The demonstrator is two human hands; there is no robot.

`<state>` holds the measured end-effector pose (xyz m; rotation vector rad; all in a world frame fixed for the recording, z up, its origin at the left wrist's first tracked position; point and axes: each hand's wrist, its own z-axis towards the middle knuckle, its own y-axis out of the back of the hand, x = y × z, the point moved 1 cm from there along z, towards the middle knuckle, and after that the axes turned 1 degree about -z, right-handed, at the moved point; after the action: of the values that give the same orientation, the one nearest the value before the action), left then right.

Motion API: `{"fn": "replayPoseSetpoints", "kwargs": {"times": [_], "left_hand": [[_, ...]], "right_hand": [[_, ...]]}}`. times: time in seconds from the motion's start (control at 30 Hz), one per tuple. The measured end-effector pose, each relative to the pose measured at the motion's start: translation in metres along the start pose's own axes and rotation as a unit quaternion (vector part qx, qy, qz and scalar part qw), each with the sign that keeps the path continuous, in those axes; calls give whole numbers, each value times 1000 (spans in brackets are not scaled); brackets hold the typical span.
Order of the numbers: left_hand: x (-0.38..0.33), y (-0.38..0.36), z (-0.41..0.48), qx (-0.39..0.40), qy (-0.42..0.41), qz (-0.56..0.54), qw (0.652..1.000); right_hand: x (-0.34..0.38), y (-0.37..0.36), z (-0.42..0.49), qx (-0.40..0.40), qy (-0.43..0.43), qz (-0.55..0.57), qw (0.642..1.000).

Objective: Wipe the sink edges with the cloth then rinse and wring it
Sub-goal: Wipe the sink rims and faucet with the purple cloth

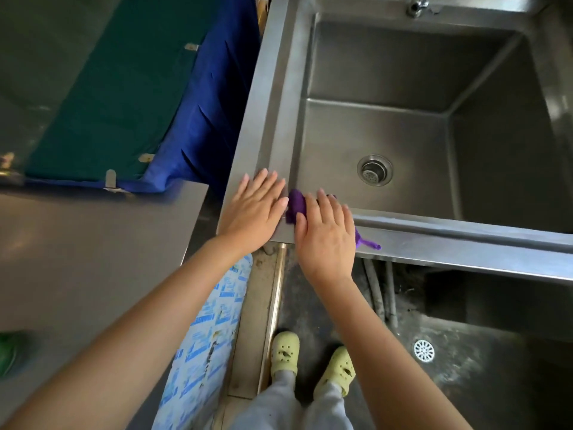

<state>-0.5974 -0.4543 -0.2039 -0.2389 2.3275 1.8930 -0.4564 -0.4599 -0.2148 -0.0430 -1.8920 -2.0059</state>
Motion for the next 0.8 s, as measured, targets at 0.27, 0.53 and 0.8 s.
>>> {"fn": "replayPoseSetpoints", "kwargs": {"times": [0.27,0.53,0.8], "left_hand": [[-11,-10,-1,-11,-1,63,998],[-8,-14,-1,-17,-7,82,996],[-19,-8,-2,-4,-7,48,999]], "right_hand": [[-37,34,15,24,-5,76,997],[-41,21,22,115,196,31,973],[-32,12,17,32,99,34,994]]}}
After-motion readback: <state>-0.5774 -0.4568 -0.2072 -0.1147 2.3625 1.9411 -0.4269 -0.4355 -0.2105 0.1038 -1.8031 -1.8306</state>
